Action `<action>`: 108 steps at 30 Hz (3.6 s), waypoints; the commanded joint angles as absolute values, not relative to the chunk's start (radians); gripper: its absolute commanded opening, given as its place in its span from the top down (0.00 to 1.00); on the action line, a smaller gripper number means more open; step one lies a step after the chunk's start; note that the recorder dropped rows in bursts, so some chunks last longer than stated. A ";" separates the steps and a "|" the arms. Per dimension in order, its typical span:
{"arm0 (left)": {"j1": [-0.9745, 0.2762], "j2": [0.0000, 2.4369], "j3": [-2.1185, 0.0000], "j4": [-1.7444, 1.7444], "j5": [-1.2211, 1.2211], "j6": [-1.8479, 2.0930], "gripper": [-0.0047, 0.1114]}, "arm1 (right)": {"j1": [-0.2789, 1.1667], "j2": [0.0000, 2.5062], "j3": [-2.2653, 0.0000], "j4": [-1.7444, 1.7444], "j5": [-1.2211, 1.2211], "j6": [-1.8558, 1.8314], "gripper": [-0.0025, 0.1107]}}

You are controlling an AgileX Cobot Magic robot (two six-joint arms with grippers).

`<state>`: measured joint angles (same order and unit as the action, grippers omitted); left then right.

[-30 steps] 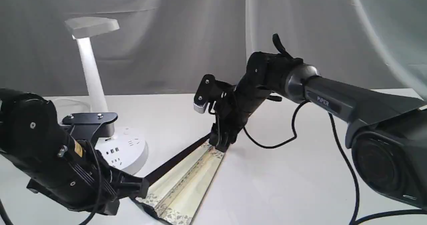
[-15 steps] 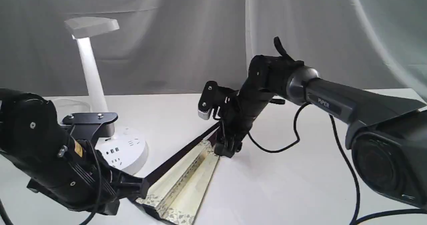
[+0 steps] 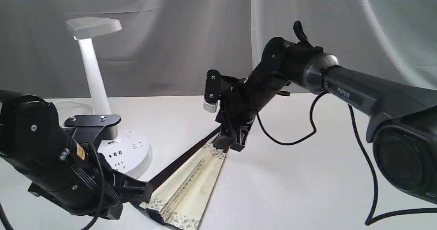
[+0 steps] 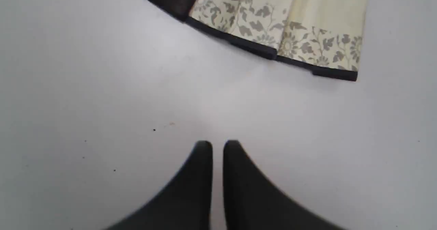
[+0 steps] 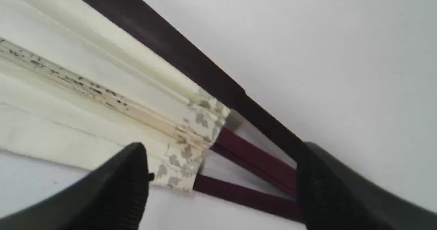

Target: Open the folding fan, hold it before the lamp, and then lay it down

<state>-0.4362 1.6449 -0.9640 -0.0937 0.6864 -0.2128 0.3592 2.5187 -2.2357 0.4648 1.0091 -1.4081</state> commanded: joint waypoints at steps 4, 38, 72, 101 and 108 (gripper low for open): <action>-0.442 1.647 -0.971 -0.093 0.674 -0.206 0.91 | 0.319 2.527 -2.233 0.560 0.992 -1.574 0.46; -0.442 1.671 -0.971 -0.276 0.474 -0.029 0.68 | 0.208 2.581 -2.233 0.688 1.221 -1.618 0.47; -0.442 2.052 -1.228 -0.186 0.546 0.217 0.62 | 0.207 2.365 -2.231 0.275 1.221 -0.313 0.76; -0.535 2.052 -1.228 -0.011 0.632 0.901 0.63 | 0.139 2.207 -1.897 0.351 1.221 -0.678 0.61; -0.552 2.050 -1.228 0.074 0.596 0.897 0.63 | 0.139 2.189 -1.827 0.408 1.221 -0.735 0.61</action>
